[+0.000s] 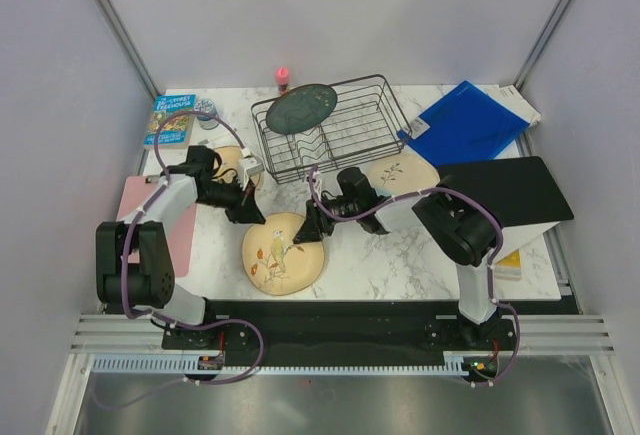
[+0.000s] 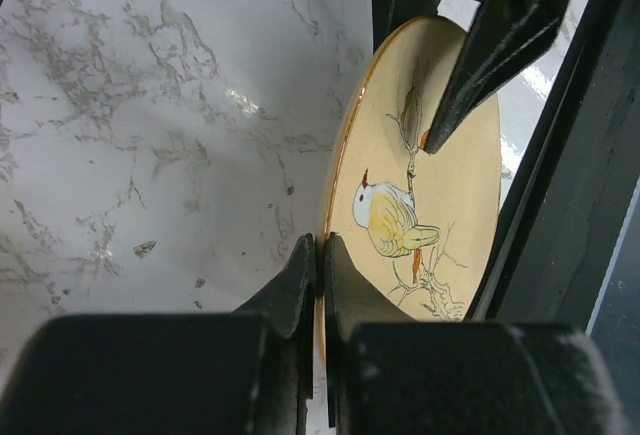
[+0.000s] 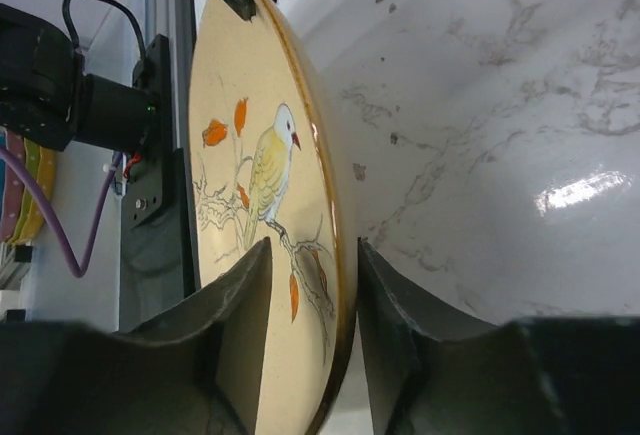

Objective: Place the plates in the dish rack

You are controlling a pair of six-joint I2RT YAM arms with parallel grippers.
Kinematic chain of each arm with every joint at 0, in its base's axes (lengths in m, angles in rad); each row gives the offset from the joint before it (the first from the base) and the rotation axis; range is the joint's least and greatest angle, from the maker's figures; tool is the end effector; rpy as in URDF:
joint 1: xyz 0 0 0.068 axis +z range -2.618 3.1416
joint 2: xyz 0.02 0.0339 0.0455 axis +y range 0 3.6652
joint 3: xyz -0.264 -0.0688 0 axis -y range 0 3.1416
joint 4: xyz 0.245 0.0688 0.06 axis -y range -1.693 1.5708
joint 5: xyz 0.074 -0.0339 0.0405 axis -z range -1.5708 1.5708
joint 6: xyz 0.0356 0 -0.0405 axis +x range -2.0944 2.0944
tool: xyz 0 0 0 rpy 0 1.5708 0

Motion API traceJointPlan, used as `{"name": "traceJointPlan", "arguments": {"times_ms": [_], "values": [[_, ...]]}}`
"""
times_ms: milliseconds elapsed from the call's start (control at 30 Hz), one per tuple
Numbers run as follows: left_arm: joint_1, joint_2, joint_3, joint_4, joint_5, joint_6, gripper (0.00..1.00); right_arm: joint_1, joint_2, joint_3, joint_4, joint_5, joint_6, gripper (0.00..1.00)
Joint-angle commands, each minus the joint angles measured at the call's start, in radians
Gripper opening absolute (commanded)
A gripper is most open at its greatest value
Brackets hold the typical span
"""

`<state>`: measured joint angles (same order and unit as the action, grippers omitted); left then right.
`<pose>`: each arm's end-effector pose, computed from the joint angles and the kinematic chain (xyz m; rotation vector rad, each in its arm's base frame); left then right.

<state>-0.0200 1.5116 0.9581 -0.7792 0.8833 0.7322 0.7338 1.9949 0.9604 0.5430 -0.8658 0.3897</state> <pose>0.2665 -0.0328 0.2054 1.0270 2.2240 -0.9818 0.2722 0.2820 0.1284 -0.9648 2.0383 1.5434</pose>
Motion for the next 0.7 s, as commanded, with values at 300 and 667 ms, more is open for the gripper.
{"name": "traceJointPlan", "arguments": {"times_ms": [300, 667], "values": [[-0.008, -0.157, -0.039, 0.195, -0.027, -0.146, 0.3, 0.007, -0.174, 0.073, -0.372, -0.022, -0.322, 0.0], [0.0, -0.669, 0.018, 0.141, -0.424, -0.283, 0.8, -0.092, -0.357, 0.553, -0.997, 0.073, -0.733, 0.0]]}}
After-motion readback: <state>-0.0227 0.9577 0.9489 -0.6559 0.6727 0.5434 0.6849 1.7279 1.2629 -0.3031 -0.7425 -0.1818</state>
